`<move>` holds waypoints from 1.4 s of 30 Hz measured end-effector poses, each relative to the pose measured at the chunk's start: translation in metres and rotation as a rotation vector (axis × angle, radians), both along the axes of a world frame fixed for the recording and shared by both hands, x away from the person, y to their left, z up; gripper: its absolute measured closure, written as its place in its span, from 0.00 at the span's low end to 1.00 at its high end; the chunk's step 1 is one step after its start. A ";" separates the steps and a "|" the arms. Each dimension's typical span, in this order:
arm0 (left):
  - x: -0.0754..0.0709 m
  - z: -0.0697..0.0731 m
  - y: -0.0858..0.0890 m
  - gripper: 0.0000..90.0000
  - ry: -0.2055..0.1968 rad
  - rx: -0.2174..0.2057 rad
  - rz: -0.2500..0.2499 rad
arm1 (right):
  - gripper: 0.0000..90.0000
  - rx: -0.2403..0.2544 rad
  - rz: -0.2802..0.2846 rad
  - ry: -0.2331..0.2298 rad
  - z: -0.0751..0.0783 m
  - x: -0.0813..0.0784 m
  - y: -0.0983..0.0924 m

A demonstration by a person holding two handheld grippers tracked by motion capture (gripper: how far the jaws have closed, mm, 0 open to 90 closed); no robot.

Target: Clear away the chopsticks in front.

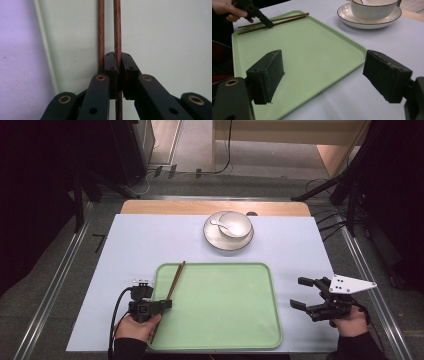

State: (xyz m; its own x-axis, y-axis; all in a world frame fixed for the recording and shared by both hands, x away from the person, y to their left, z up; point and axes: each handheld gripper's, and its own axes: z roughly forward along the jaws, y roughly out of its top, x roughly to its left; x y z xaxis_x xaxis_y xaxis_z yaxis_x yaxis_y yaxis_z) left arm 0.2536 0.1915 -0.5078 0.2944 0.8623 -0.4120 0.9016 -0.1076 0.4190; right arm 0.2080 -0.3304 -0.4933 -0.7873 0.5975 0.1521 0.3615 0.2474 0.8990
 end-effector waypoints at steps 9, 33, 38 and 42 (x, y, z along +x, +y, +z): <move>-0.003 0.002 -0.002 0.92 -0.012 0.029 0.007 | 0.19 -0.002 0.010 0.002 -0.001 0.002 0.001; 0.005 0.032 0.052 0.41 -0.217 -0.031 -0.204 | 0.19 0.007 0.013 0.001 0.002 -0.009 -0.001; 0.001 0.034 0.062 0.38 -0.265 0.005 -0.246 | 0.19 0.008 0.006 -0.005 0.003 -0.011 -0.003; -0.001 0.034 0.069 0.35 -0.304 0.012 -0.272 | 0.19 0.013 -0.001 -0.002 0.001 -0.009 -0.006</move>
